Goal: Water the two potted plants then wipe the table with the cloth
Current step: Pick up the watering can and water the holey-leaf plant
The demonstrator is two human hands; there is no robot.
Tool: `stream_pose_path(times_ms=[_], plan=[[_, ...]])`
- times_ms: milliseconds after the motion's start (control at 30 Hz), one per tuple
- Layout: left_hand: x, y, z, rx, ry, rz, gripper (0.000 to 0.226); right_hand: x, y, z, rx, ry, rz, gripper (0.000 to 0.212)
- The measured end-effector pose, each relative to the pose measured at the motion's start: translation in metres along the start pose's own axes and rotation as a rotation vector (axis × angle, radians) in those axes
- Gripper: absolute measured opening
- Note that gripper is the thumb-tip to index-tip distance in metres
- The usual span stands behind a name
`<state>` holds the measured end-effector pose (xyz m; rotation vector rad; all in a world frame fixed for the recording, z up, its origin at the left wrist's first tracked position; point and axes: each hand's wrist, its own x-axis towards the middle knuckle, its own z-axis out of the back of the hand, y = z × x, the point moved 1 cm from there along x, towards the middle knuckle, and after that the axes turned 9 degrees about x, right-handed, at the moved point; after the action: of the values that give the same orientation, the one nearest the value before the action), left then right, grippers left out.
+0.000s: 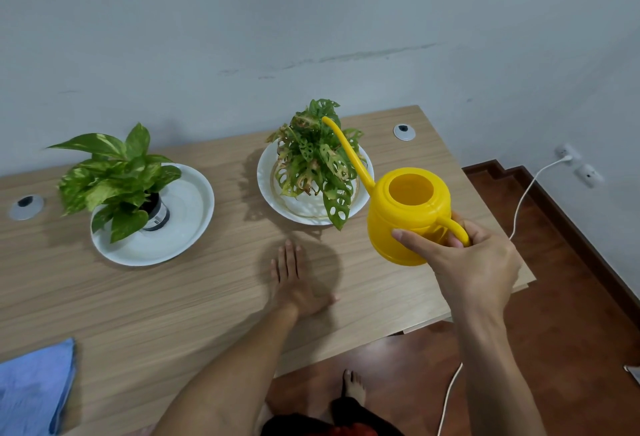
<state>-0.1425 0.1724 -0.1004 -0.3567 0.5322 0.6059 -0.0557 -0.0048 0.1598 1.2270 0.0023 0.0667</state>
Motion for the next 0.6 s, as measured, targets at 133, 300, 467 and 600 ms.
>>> stream_pose_path(times_ms=[133, 300, 467, 600], plan=[[-0.0010, 0.0003, 0.0004, -0.005, -0.001, -0.009, 0.147, -0.0011, 0.0026, -0.0028, 0.018, 0.021, 0.008, 0.035], [-0.0010, 0.0013, -0.0005, -0.014, -0.003, -0.026, 0.148, -0.0015, 0.0073, -0.0064, 0.031, 0.026, 0.032, 0.036], [-0.0018, 0.0016, -0.0010, -0.017, -0.016, -0.030, 0.147, -0.0020, 0.0087, -0.0077, 0.033, 0.031, 0.046, 0.036], [-0.0009, 0.0027, -0.0018, -0.023, -0.018, -0.033, 0.146, -0.0014, 0.0052, -0.0070, 0.018, 0.034, 0.043, 0.035]])
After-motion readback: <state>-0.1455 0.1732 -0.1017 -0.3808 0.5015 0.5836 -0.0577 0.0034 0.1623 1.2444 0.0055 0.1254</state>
